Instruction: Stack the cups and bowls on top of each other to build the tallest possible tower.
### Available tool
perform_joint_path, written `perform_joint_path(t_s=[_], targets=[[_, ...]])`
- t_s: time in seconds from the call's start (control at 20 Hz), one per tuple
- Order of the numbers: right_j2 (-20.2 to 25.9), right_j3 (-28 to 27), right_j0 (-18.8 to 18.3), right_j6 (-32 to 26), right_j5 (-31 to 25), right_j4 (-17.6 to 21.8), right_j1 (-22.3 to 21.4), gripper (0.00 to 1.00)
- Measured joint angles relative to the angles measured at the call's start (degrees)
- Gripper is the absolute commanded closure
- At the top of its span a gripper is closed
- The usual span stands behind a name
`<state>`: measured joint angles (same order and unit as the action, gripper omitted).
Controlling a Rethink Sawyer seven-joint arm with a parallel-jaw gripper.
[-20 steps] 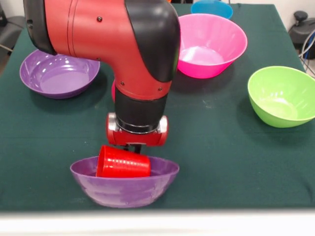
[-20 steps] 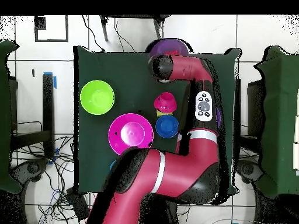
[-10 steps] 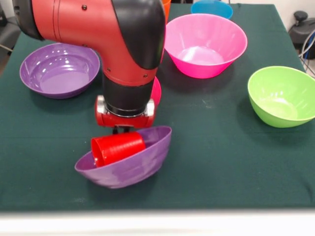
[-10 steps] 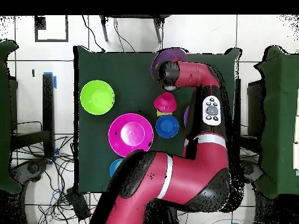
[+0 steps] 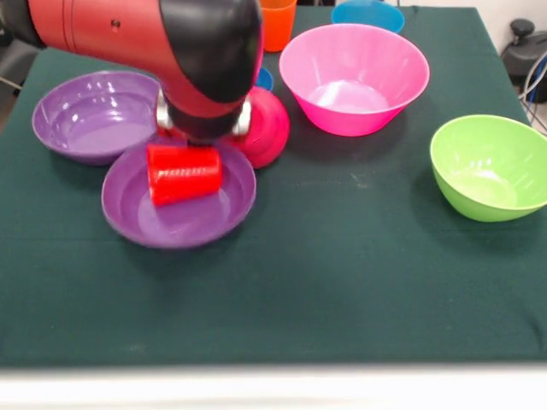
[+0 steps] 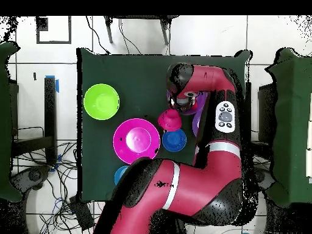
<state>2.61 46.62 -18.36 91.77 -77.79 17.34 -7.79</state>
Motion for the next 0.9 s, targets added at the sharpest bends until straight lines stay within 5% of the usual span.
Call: perform_joint_path(t_s=[0.25,0.55,0.9], targets=[[-1.37,0.00,-0.12,0.00,-12.74,0.81,-0.17,1.00],[-1.78,0.00,-0.72,0.00,-13.58,2.10,-0.46,1.00],[-1.13,5.70,-3.60,0.00,15.39,2.80,-3.45,1.00]])
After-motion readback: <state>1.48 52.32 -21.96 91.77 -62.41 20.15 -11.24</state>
